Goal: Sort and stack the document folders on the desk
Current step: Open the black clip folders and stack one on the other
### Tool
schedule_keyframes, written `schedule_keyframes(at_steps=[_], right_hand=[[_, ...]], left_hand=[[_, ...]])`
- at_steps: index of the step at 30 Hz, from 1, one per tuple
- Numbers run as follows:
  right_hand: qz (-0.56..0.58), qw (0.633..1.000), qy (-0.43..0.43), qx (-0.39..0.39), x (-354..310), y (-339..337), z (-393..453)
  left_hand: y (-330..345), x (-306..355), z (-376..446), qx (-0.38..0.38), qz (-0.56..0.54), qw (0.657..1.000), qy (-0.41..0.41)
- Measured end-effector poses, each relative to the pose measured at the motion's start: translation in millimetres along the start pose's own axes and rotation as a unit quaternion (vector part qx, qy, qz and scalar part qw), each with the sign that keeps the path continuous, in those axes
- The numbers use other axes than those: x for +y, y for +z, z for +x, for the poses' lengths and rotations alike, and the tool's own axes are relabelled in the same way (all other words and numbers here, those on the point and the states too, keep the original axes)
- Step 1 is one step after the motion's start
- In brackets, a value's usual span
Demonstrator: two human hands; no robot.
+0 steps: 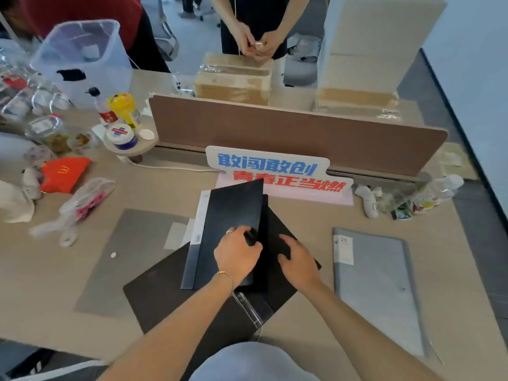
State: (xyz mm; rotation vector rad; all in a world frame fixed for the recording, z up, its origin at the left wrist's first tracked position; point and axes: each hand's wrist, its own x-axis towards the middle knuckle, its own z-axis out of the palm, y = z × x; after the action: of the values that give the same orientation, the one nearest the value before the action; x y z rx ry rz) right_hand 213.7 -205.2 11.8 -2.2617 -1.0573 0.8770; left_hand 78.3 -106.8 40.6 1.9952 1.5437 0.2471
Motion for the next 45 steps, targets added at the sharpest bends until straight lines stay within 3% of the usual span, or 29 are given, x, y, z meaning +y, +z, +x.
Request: schedule_keyframes(at_steps=[6, 9, 19, 27, 32, 39, 45], right_hand=[[-0.020, 1.000, 0.005, -0.007, 8, 2, 0], [-0.045, 0.999, -0.002, -0.009, 9, 7, 4], [-0.042, 0.995, 0.025, -0.089, -9, 41, 30], [-0.070, 0.987, 0.076, -0.126, -18, 56, 56], [-0.076, 0.984, 0.089, -0.132, -21, 61, 66], [-0.055, 0.987, 0.096, -0.116, -20, 59, 67], [-0.038, 0.988, 0.102, -0.108, -19, 50, 57]], left_hand=[[44, -8, 2, -0.088, 0.086, 0.992, -0.004], [46, -25, 6, -0.111, 0.055, 0.992, -0.024], [-20, -109, 64, -0.067, 0.038, 0.990, -0.117], [-34, -111, 110, -0.128, -0.055, 0.974, -0.181], [-31, -113, 132, -0.114, -0.087, 0.966, -0.214], [-42, -109, 139, -0.066, -0.135, 0.966, -0.211], [-46, -85, 120, -0.081, -0.199, 0.961, -0.173]])
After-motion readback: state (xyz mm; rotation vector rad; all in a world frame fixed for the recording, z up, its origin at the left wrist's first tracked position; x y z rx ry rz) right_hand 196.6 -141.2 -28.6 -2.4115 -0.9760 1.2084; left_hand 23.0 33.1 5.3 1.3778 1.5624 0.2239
